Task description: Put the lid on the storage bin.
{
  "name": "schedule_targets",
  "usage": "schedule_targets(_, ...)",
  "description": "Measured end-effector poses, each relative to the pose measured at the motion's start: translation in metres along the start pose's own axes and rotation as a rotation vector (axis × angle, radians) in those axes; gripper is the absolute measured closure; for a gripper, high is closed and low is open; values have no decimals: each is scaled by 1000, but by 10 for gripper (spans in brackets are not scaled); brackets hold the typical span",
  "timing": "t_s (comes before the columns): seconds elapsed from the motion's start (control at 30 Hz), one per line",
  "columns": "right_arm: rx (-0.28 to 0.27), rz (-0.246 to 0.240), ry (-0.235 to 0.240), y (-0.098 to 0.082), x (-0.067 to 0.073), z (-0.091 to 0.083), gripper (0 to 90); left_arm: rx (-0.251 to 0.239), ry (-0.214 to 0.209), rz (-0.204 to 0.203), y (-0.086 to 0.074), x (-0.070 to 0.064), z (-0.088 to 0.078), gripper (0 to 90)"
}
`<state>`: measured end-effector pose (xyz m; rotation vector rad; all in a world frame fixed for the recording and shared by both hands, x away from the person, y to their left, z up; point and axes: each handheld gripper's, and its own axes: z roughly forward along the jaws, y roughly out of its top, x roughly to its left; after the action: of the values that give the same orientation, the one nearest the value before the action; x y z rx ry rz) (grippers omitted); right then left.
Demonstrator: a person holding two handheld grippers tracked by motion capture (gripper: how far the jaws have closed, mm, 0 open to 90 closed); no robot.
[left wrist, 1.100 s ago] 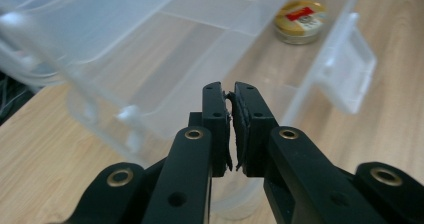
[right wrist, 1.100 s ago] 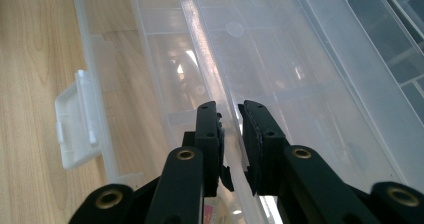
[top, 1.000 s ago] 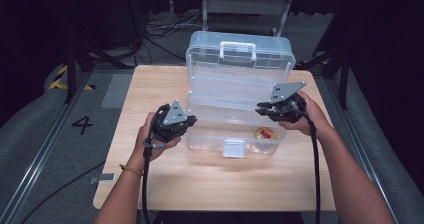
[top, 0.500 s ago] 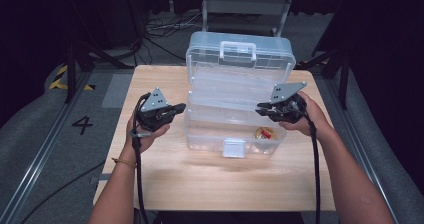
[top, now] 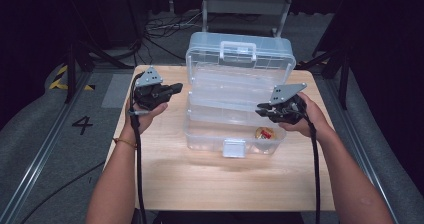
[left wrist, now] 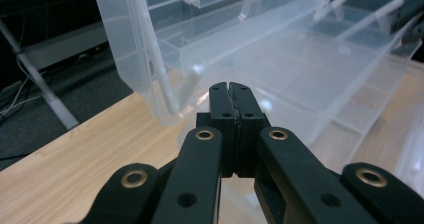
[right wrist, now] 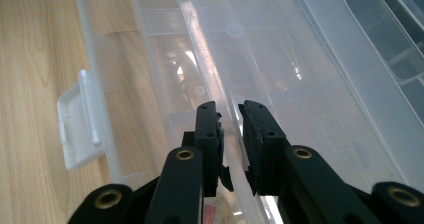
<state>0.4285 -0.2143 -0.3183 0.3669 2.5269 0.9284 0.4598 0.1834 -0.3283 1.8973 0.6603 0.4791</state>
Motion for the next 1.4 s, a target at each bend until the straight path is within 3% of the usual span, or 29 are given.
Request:
schedule_targets(0.17, 3, -2, 3, 0, 0, 0, 782, -12, -9, -18, 10, 5, 9, 900)
schedule_targets(0.6, 18, -20, 6, 0, 6, 1, 782, -3, -5, 0, 34, 9, 32, 900)
schedule_targets(0.77, 26, -25, -1, 0, 9, 2, 781, -19, 2, -14, 39, 12, 32, 900)
schedule_targets(1.17, 31, -21, -21, -2, 14, 1, 765, -13, 1, 6, 44, 10, 29, 900)
schedule_targets(1.4, 29, -33, -80, -7, 21, -2, 751, -18, -5, 15, 43, 5, 25, 900)
